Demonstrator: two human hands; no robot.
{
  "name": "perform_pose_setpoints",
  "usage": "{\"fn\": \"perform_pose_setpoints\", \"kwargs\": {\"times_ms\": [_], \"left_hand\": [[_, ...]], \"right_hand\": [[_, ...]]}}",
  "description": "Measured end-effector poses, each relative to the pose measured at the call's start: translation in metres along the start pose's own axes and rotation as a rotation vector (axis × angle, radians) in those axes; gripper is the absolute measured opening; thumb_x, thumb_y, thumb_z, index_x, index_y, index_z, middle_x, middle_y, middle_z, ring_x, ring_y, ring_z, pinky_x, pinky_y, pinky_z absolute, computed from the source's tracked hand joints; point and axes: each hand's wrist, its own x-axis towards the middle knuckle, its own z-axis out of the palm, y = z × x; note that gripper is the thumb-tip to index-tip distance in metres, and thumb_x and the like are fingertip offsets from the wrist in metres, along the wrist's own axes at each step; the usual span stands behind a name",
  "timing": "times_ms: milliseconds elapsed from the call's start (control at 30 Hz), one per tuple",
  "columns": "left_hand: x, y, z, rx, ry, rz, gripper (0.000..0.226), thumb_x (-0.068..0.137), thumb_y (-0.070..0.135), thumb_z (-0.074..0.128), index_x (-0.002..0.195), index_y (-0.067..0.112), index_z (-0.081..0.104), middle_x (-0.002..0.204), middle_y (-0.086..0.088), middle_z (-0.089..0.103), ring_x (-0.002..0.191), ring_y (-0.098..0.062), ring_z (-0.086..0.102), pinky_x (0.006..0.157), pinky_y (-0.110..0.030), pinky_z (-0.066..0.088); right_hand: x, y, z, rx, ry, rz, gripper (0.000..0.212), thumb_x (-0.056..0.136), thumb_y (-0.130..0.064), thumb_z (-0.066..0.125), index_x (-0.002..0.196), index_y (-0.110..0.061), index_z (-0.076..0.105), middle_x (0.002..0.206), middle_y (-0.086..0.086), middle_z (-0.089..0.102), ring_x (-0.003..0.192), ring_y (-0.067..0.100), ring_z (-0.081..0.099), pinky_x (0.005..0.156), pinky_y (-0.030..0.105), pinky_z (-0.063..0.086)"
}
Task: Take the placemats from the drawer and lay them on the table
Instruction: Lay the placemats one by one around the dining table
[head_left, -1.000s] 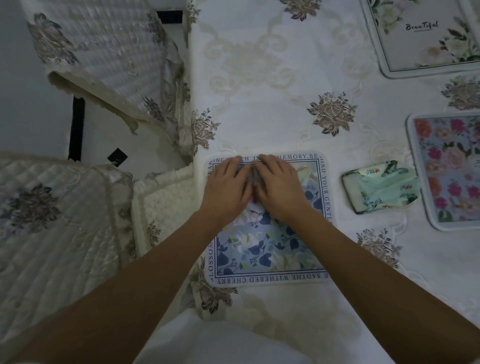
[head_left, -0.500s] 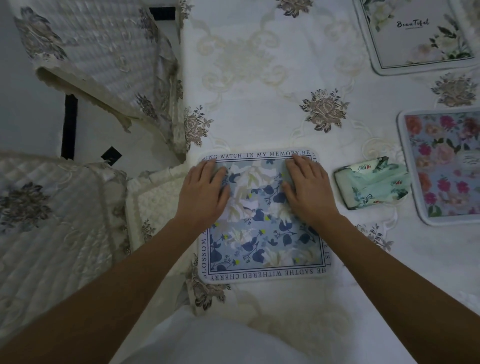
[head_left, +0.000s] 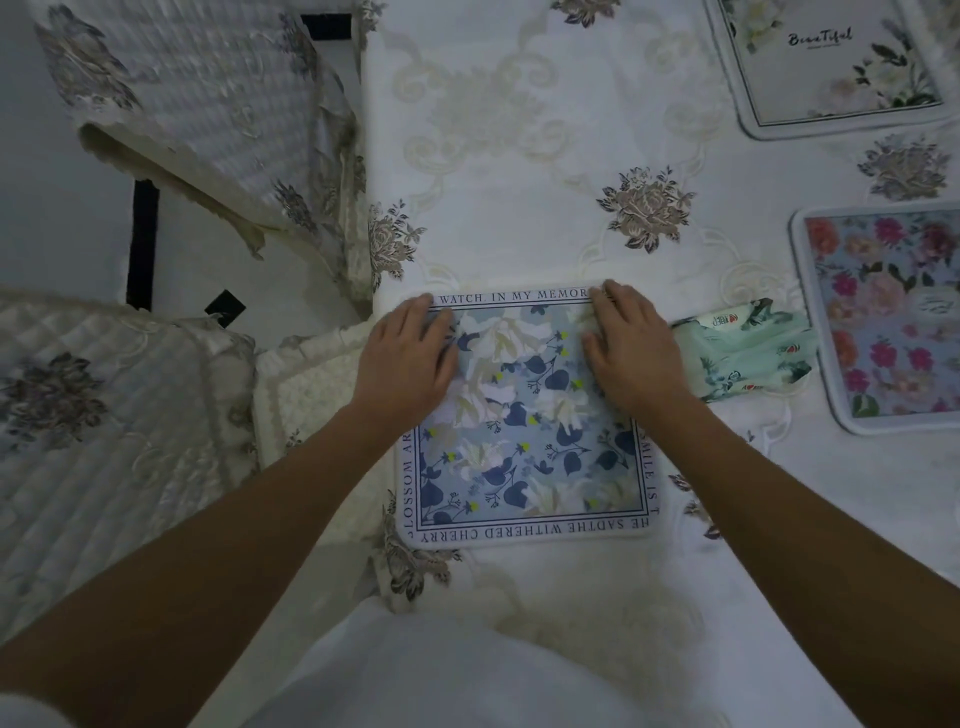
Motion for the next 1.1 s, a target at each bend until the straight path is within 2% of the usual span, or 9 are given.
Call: {"fn": "perform_pose_setpoints", "kwargs": {"times_ms": [167, 367, 500, 667, 800, 900, 1100], "left_hand": [[-0.013, -0.006, 0.000, -0.013, -0.024, -0.038, 0.057, 0.100, 0.042, 0.033, 0.142, 0.008, 0.049, 0.149, -0.019, 0.045, 0.138, -0.034, 0.040, 0.117, -0.052, 0.029], [-0.038, 0.003, 0.004, -0.033, -0.021, -0.051, 0.055, 0.101, 0.040, 0.035, 0.140, 0.005, 0.050, 0.148, -0.020, 0.045, 0.138, -0.034, 0.040, 0.116, -0.053, 0.029], [-0.063, 0.010, 0.007, -0.055, -0.007, -0.064, 0.053, 0.100, 0.036, 0.040, 0.141, 0.005, 0.050, 0.148, -0.019, 0.045, 0.139, -0.033, 0.038, 0.117, -0.050, 0.030], [-0.102, 0.018, 0.014, -0.122, -0.013, -0.094, 0.055, 0.100, 0.038, 0.037, 0.142, 0.004, 0.050, 0.152, -0.018, 0.042, 0.142, -0.034, 0.036, 0.116, -0.049, 0.033], [-0.138, 0.025, 0.020, -0.142, -0.013, -0.091, 0.059, 0.101, 0.041, 0.033, 0.145, 0.004, 0.047, 0.155, -0.018, 0.038, 0.144, -0.032, 0.032, 0.119, -0.045, 0.028], [-0.163, 0.032, 0.022, -0.169, -0.008, -0.085, 0.058, 0.101, 0.040, 0.034, 0.147, 0.005, 0.044, 0.157, -0.017, 0.035, 0.146, -0.030, 0.029, 0.121, -0.038, 0.021], [-0.184, 0.042, 0.016, -0.206, 0.048, -0.108, 0.053, 0.101, 0.040, 0.038, 0.142, 0.008, 0.051, 0.149, -0.015, 0.047, 0.136, -0.031, 0.043, 0.111, -0.046, 0.036]], "right_hand": [[-0.005, 0.012, 0.000, 0.026, -0.046, 0.001, 0.059, 0.103, -0.036, 0.037, 0.153, -0.010, 0.023, 0.161, 0.010, 0.021, 0.148, 0.028, 0.016, 0.122, 0.039, 0.015], [-0.034, 0.008, 0.007, 0.029, -0.029, 0.032, 0.061, 0.100, -0.041, 0.037, 0.151, -0.009, 0.028, 0.159, 0.013, 0.026, 0.146, 0.030, 0.022, 0.120, 0.046, 0.020], [-0.066, 0.007, 0.012, 0.077, -0.006, 0.052, 0.057, 0.101, -0.036, 0.044, 0.150, -0.011, 0.031, 0.158, 0.011, 0.027, 0.146, 0.029, 0.023, 0.119, 0.045, 0.024], [-0.118, 0.005, 0.021, 0.131, 0.002, 0.086, 0.059, 0.101, -0.039, 0.042, 0.152, -0.013, 0.028, 0.160, 0.006, 0.023, 0.147, 0.023, 0.019, 0.120, 0.042, 0.021], [-0.160, 0.005, 0.029, 0.130, 0.016, 0.078, 0.061, 0.100, -0.044, 0.035, 0.152, -0.014, 0.029, 0.160, 0.005, 0.025, 0.147, 0.023, 0.020, 0.120, 0.042, 0.023], [-0.184, 0.003, 0.032, 0.146, 0.010, 0.089, 0.062, 0.099, -0.044, 0.037, 0.153, -0.016, 0.027, 0.160, 0.002, 0.024, 0.148, 0.020, 0.019, 0.120, 0.039, 0.019], [-0.200, -0.011, 0.031, 0.132, 0.055, 0.085, 0.051, 0.100, -0.039, 0.044, 0.144, -0.013, 0.041, 0.155, 0.010, 0.034, 0.145, 0.028, 0.025, 0.119, 0.045, 0.023]]}}
